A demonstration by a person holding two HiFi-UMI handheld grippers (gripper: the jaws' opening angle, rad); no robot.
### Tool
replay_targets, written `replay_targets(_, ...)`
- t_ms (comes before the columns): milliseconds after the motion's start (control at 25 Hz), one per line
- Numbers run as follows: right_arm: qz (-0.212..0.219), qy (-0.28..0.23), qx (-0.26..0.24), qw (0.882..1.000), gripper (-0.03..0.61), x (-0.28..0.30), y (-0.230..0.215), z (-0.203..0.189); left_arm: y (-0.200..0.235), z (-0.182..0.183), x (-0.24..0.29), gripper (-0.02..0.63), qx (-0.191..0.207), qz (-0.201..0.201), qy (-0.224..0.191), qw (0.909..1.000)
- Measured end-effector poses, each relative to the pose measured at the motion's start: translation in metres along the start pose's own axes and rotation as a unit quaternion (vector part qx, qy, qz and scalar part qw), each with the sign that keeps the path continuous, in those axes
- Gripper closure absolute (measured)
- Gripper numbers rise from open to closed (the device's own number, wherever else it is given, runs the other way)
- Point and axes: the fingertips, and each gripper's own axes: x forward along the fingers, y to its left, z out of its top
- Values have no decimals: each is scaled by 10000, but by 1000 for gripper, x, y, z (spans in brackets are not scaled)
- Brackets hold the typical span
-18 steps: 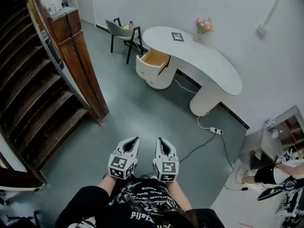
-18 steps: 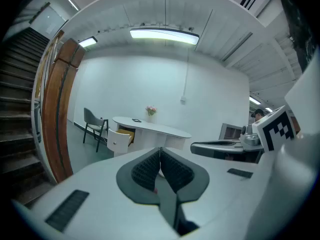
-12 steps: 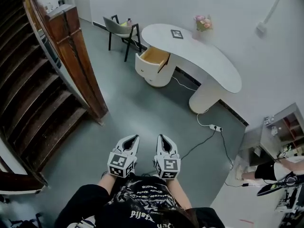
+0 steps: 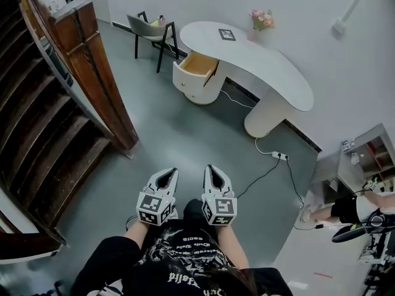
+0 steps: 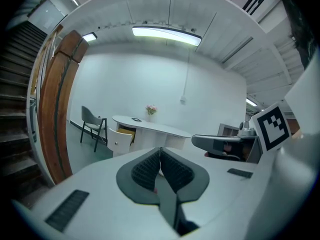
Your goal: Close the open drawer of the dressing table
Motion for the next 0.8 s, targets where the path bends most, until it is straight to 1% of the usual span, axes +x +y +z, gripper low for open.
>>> replay_targets(240,-51,38,103,9999,552,10,-12,-7,6,-4,10,589,-39,38,27,10000)
replay_targets(320,-8,45,137,9999,552,21,-18,-11,10,-7,19,589,-14,78,57,10000)
replay_targets(440,139,80,188,9997,552,46,-27,-16,24,-9,36,589,-19,256,135,9996)
replay_targets(600,303,-5,145,9994,552,87,-51,-6,42,2,75,589,-1,442,94,9990)
replay_targets(800,439,29,183,9989,552,141,-90,8,58,25,133,589,22,531,86,9985)
